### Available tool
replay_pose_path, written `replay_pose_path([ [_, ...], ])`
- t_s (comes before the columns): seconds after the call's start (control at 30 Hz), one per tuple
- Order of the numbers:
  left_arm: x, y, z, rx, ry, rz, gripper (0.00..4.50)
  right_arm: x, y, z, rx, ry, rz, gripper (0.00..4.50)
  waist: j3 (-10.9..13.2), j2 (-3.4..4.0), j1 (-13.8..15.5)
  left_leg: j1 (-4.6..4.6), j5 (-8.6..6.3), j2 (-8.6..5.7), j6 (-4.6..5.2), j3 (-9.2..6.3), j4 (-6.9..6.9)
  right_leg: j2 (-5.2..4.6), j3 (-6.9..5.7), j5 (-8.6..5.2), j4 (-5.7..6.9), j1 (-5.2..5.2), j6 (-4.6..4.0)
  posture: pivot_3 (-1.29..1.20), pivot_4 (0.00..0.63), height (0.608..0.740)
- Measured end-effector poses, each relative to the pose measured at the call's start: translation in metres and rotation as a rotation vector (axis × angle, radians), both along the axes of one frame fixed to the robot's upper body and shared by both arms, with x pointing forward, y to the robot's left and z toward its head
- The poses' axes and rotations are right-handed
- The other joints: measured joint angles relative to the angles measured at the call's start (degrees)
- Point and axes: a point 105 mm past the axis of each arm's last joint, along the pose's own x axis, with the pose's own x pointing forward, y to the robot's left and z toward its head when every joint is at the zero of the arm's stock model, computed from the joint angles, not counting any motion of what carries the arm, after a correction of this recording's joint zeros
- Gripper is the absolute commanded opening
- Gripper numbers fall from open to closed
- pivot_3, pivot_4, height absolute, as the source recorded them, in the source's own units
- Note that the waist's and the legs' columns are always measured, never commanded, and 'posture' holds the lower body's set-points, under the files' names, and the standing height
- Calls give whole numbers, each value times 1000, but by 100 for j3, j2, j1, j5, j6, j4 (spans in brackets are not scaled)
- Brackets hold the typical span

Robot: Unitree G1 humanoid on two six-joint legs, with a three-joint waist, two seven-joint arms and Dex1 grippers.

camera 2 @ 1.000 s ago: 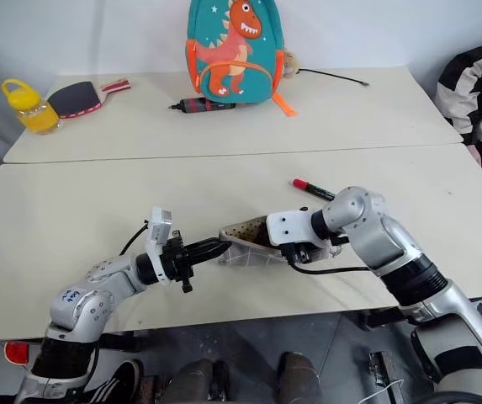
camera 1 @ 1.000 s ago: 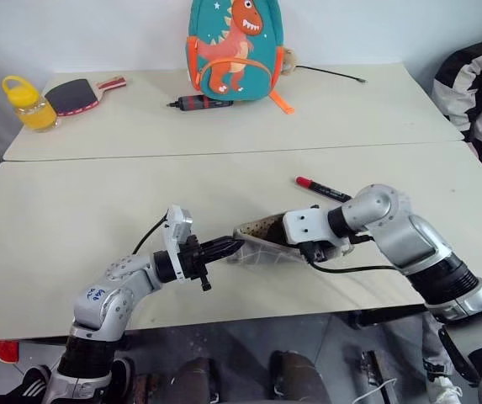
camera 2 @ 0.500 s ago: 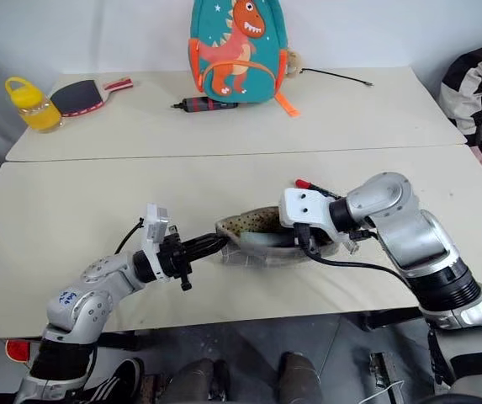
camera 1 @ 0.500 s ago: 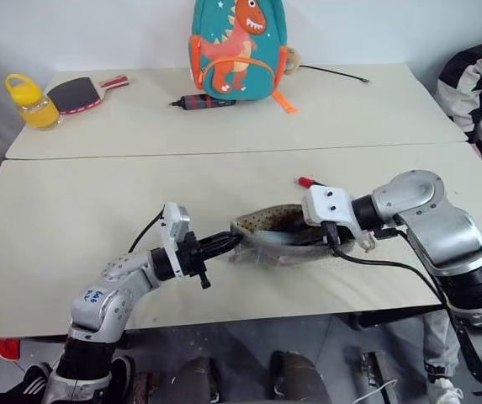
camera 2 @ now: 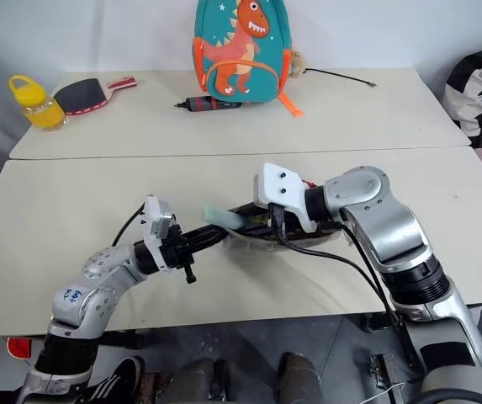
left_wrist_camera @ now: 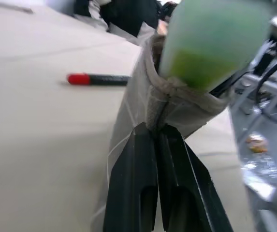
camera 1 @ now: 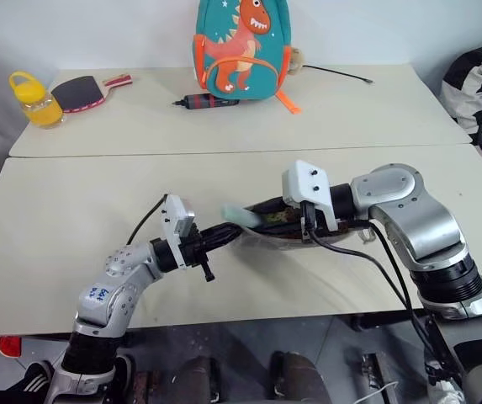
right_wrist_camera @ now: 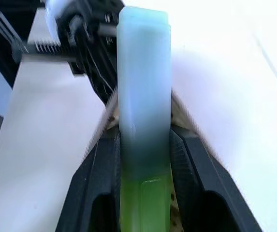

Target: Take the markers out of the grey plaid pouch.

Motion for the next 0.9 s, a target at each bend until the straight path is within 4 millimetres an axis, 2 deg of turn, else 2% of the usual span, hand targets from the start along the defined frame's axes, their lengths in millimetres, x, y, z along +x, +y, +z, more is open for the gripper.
replay_pose_path([
  [0.07, 8, 13, 6, 32, -50, 47, 0, -1, 4, 22, 79, -19, 16, 1039, 0, 0, -18, -3, 1, 1, 0, 1, 1, 0, 0, 0, 3, -6, 0, 0, 150, 740],
  [0.17, 17, 36, 21, 76, -122, 114, 0, -1, -3, 59, 185, -87, 9, 1039, 0, 0, -43, -2, 0, 3, -1, -3, -5, 0, -6, 0, 8, -6, 0, 0, 150, 740],
  [0.2, 18, 41, 23, 86, -136, 128, 0, -1, -4, 62, 195, -95, 5, 1039, 0, 0, -43, 0, 0, 2, -1, -4, -9, 0, -7, 0, 7, -6, 0, 0, 150, 740],
  [0.37, 40, 93, 32, 206, -242, 342, 0, 12, -22, 72, 296, -48, -80, 1039, 0, 0, -44, -1, -2, 0, -1, 0, -13, 0, -10, 0, 5, -8, 1, 0, 150, 740],
  [0.47, 55, 128, 41, 313, -361, 534, 0, 21, -28, 78, 336, -70, -133, 1039, 0, 0, -47, -2, -2, 0, -1, 1, -13, 0, -13, 1, 7, -9, 1, 0, 150, 740],
  [0.53, 57, 144, 49, 392, -454, 616, 0, 33, -43, 57, 181, -149, -219, 1039, -3, -5, -31, -1, -6, -5, 2, 0, -17, -2, -14, 3, 4, -7, 5, 0, 150, 740],
  [0.6, 59, 154, 53, 434, -512, 684, 0, 49, -66, 12, -10, -159, -311, 1039, -7, -13, -13, 1, -15, -8, 8, 1, -17, -9, -17, 5, 2, -4, 10, 0, 150, 740],
  [0.67, 58, 154, 50, 474, -568, 711, 0, 56, -80, -39, -71, -72, -356, 1039, -7, -13, -32, -3, -16, -9, 9, 10, -19, -12, -24, 9, -8, -6, 18, 0, 150, 740],
  [0.73, 56, 146, 40, 491, -583, 697, 0, 58, -81, -70, -88, -29, -361, 1039, -3, -5, -47, -3, -16, -9, 9, 12, -20, -12, -28, 10, -7, -7, 18, 0, 150, 740],
  [0.77, 56, 140, 33, 487, -572, 683, 0, 58, -83, -78, -107, -36, -361, 1039, 2, 4, -55, -2, -16, -8, 9, 14, -19, -12, -27, 10, -4, -7, 18, 0, 150, 740],
  [0.83, 51, 126, 10, 479, -522, 644, 0, 60, -87, -79, -151, -102, -356, 1039, 3, 8, -64, 5, -15, -3, 7, 14, -15, -10, -29, 9, 2, -3, 18, 0, 150, 740],
  [0.9, 42, 112, -4, 452, -496, 603, 0, 63, -95, -81, -186, -127, -373, 1039, 3, 6, -60, 7, -14, 3, 7, 14, -7, -7, -27, 9, -1, 3, 18, 0, 150, 740],
])
